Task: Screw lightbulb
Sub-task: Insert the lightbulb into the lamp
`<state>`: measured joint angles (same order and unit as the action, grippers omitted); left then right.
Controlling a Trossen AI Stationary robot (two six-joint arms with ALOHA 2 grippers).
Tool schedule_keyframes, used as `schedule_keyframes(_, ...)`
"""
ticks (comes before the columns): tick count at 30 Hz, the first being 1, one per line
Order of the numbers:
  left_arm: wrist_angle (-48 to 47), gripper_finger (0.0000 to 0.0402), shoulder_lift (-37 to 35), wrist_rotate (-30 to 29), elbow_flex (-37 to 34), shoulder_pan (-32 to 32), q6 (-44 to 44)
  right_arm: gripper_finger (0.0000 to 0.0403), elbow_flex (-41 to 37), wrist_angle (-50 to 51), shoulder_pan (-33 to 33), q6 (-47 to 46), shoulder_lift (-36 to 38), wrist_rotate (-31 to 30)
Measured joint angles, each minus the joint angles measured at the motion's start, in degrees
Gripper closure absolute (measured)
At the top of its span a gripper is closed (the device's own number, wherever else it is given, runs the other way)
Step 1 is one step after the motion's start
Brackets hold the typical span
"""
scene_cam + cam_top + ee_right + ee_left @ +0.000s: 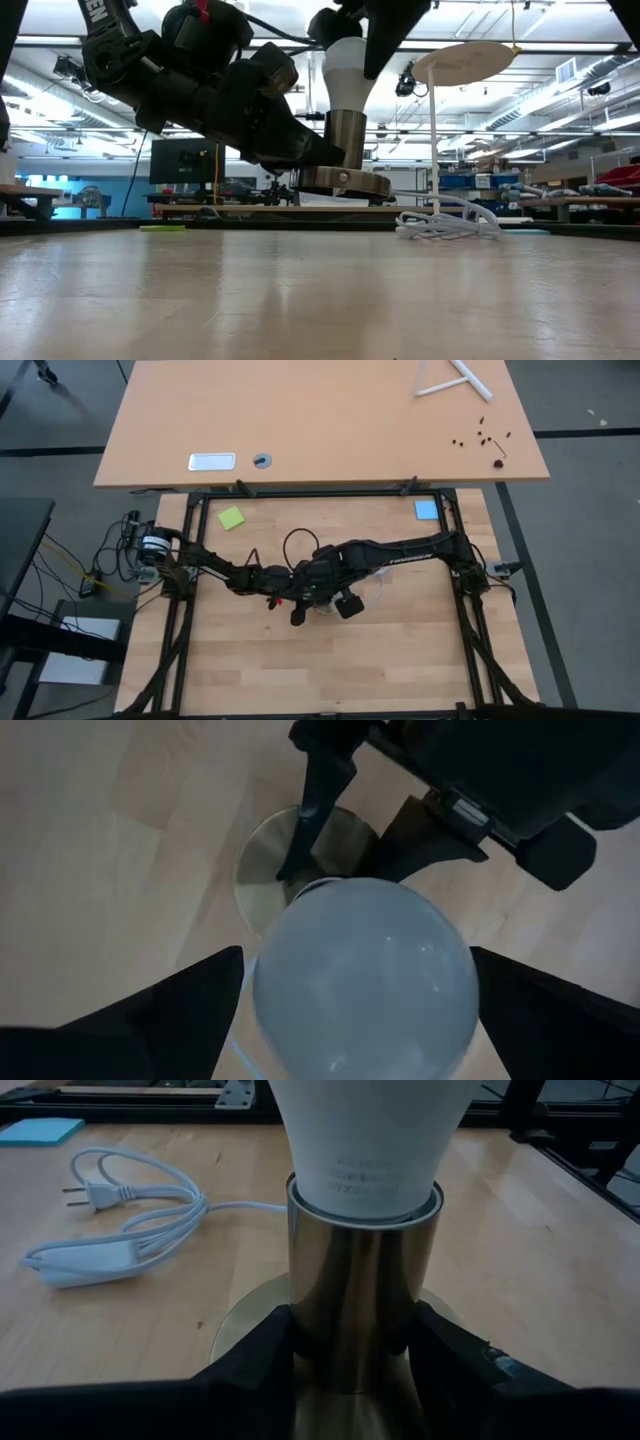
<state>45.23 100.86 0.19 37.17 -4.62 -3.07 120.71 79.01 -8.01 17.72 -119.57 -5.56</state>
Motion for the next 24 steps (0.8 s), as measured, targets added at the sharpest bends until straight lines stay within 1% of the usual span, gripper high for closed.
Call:
schedule_keyframes(7, -0.11, 0.0243, 0.00, 0.00, 0.00, -0.02, 0.02, 0.0049, -1.06, -1.72, 0.00, -1.34, -0.07, -0.84)
schedule_keyframes(15, -0.13, 0.0243, -0.02, 0.02, 0.00, -0.02, 0.05, 0.0125, -1.06, -1.34, 0.04, -4.49, -0.07, -0.79)
schedule_keyframes(21, -0.15, 0.0243, -0.02, 0.37, 0.00, -0.07, -0.02, 0.0127, -1.06, -1.26, 0.04, -10.77, -0.07, 0.66)
schedule_keyframes(24, -0.10, 0.0243, -0.02, 0.34, 0.00, -0.07, -0.02, 0.0109, -1.06, -1.19, 0.04, -16.78, -0.07, 0.77)
